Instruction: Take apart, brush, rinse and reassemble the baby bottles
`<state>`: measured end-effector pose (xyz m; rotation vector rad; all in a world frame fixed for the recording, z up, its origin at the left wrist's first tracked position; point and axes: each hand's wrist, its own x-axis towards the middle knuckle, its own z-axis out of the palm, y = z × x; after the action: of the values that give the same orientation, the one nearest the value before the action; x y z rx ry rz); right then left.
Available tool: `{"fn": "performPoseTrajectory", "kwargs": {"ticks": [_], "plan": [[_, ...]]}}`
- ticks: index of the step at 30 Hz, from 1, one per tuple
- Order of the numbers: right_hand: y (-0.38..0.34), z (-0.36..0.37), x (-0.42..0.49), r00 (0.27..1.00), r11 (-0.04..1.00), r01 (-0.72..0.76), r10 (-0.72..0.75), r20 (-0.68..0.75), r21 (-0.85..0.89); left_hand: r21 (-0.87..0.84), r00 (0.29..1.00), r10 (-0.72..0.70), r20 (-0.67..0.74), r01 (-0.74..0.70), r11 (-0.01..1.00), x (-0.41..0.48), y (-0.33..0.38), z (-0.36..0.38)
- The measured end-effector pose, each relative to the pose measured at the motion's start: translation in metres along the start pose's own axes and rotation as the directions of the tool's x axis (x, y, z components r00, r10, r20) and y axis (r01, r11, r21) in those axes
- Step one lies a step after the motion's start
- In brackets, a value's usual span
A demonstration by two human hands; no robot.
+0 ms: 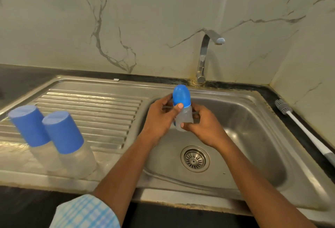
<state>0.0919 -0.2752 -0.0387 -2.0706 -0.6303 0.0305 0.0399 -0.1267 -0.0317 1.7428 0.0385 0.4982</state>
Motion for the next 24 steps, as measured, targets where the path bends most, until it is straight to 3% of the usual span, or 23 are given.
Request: {"fn": "performPoseTrajectory", "kwargs": {"ticks": [2,8,14,24], "plan": [[-0.01,0.01,0.002,1.0,1.0,0.005,-0.005,0.015,0.021,0.092,0.998,0.032,-0.045,-0.028,0.995,-0.002,0.006,-0.01],[-0.05,0.048,0.013,1.0,0.989,0.023,-0.022,-0.005,0.144,0.161,0.963,-0.052,-0.266,0.098,0.982,-0.013,0.01,-0.05],[-0.074,0.103,0.025,0.998,0.979,0.044,-0.05,0.024,0.2,0.113,0.854,-0.15,-0.499,0.236,0.965,-0.035,-0.008,-0.07],[-0.076,0.143,0.034,0.996,0.983,0.056,-0.066,0.056,0.173,-0.118,0.807,-0.3,-0.509,0.28,0.953,-0.044,-0.015,-0.07]]}}
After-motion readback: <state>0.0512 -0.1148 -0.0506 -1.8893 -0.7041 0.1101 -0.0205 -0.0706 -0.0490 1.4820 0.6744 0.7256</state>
